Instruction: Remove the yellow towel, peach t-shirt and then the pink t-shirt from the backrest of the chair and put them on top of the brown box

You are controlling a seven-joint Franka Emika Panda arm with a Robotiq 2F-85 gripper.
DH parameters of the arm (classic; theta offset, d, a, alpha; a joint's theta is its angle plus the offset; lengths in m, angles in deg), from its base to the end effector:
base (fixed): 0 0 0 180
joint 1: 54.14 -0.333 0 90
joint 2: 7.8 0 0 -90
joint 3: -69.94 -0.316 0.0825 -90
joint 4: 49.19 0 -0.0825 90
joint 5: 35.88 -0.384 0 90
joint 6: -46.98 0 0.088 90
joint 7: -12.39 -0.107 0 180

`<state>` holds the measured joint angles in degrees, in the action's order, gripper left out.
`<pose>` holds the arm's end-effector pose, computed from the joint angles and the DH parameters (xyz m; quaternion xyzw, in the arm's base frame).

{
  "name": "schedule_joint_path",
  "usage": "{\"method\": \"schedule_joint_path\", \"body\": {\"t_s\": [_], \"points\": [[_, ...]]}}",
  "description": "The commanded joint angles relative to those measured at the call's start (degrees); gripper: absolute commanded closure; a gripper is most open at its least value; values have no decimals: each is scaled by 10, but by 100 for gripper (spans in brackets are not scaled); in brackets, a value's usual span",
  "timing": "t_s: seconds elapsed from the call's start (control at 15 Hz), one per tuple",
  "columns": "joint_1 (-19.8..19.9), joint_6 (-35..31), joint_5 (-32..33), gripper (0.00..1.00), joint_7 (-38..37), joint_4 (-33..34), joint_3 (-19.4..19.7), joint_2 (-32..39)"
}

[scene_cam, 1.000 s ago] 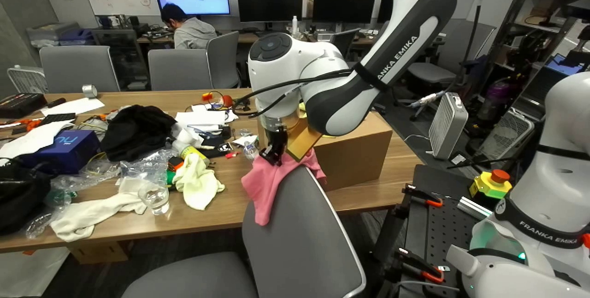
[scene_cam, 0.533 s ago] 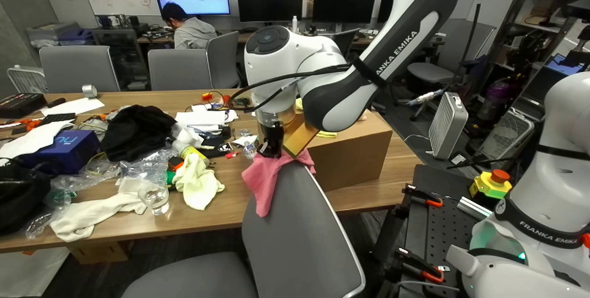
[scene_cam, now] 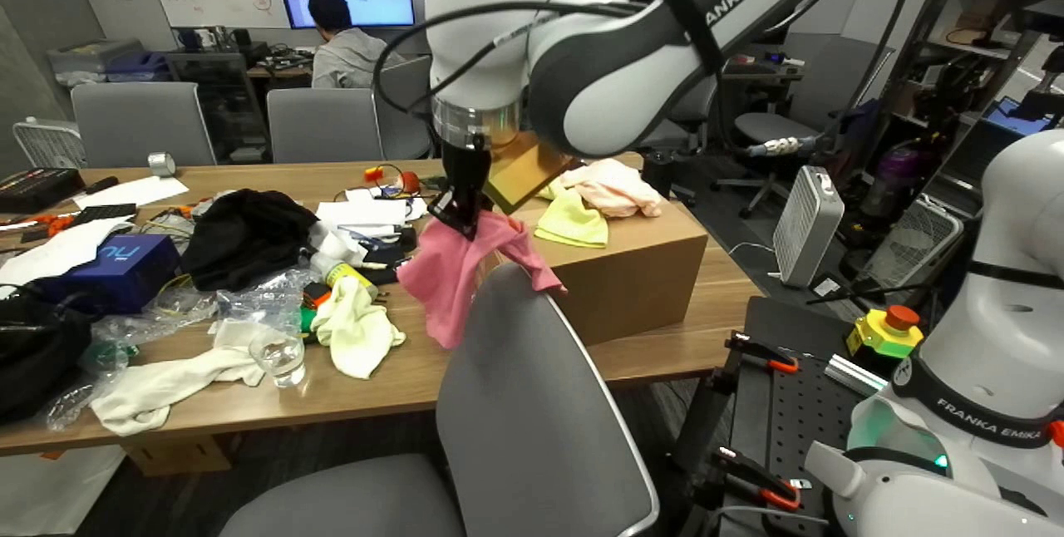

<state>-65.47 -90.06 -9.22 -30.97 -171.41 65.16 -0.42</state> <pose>0.5513 0.1545 0.3608 0.9817 -0.0759 0.1363 0.1094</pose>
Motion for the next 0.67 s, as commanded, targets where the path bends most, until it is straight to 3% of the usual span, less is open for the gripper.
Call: {"method": "schedule_joint_path", "body": {"t_s": [0.0,0.6], "points": [[2,67,-45,96,40,42,-10,-40],[26,276,-22,96,32,177,2,-14]]}}
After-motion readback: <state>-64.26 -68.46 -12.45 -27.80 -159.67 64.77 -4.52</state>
